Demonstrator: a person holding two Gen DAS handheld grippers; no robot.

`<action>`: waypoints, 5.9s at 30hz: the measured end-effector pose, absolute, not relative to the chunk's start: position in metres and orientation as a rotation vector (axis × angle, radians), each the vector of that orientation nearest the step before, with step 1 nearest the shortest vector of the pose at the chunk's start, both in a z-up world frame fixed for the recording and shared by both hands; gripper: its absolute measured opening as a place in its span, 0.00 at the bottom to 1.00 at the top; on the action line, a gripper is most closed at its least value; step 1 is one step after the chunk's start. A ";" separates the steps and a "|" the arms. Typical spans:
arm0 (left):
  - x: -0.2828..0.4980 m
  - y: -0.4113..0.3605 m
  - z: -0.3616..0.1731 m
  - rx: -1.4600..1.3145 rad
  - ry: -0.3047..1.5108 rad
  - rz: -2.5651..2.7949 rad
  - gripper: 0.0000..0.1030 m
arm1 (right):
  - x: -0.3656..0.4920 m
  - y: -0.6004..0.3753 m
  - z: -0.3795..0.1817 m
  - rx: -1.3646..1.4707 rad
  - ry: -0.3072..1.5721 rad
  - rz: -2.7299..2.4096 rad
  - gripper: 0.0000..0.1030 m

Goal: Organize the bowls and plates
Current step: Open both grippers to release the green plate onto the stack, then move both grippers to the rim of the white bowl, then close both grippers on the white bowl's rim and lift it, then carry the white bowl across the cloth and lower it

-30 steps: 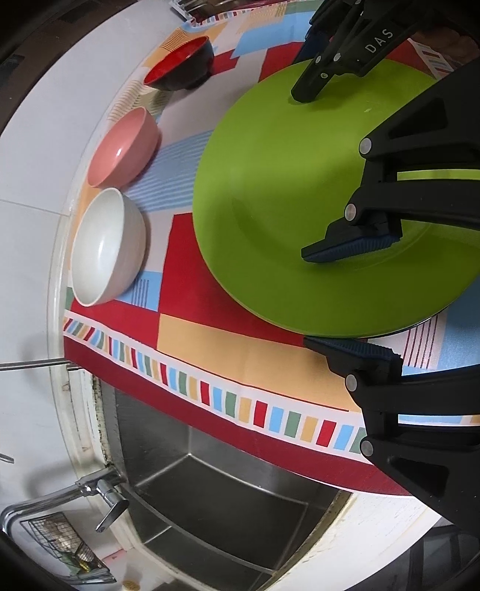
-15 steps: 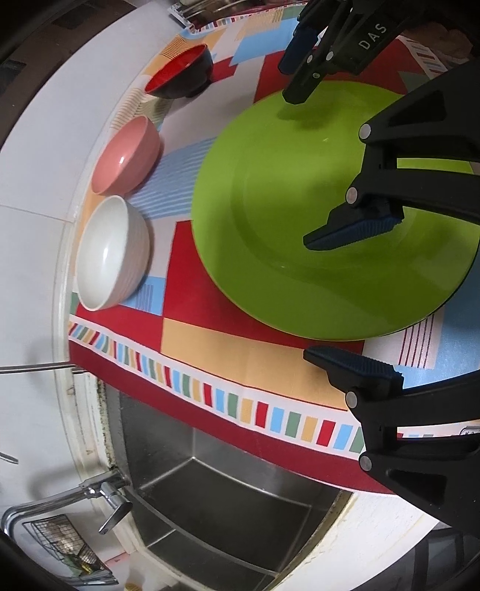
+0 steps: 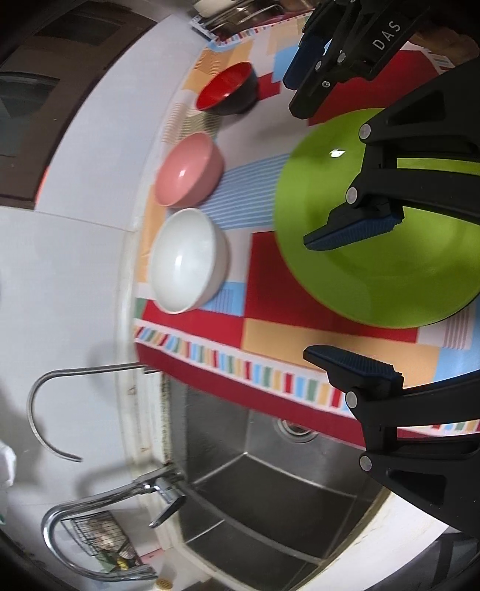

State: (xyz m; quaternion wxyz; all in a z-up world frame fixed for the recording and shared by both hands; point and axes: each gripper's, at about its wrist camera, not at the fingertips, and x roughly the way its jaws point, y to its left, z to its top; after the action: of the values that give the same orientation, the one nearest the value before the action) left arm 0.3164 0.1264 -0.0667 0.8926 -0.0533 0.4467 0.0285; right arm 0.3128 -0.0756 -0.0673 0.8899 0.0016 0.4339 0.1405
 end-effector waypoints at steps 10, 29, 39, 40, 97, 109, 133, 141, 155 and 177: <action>0.352 0.142 -0.044 -0.094 0.860 0.063 0.51 | 0.346 -0.052 -0.039 0.016 0.812 0.358 0.48; 0.453 0.162 -0.085 -0.072 0.952 0.025 0.51 | 0.432 -0.016 -0.070 0.031 0.884 0.379 0.42; 0.494 0.160 -0.113 -0.051 0.999 0.016 0.50 | 0.469 -0.011 -0.097 0.049 0.952 0.364 0.36; 0.496 0.161 -0.114 -0.051 1.003 0.014 0.49 | 0.472 -0.010 -0.100 0.052 0.958 0.362 0.36; 0.404 0.066 -0.059 -0.059 0.953 -0.195 0.16 | 0.387 -0.096 -0.063 0.065 0.905 0.310 0.14; 0.359 -0.030 -0.057 -0.003 0.968 -0.362 0.17 | 0.328 -0.187 -0.055 0.132 0.912 0.171 0.14; 0.312 -0.172 -0.101 0.084 1.130 -0.487 0.18 | 0.276 -0.327 -0.081 0.195 1.001 0.015 0.14; 0.311 -0.186 -0.115 0.082 1.179 -0.480 0.18 | 0.275 -0.347 -0.100 0.202 1.056 0.018 0.14; 0.313 -0.194 -0.125 0.081 1.214 -0.457 0.18 | 0.277 -0.357 -0.115 0.225 1.099 0.029 0.14; 0.315 -0.175 -0.100 0.087 1.113 -0.418 0.47 | 0.274 -0.354 -0.107 0.223 1.050 -0.049 0.31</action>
State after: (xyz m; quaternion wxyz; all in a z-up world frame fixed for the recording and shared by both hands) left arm 0.3151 -0.1753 -0.0999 0.8277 0.0411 0.5239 -0.1967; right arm 0.2741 -0.3544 -0.1068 0.8592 0.1063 0.5000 -0.0231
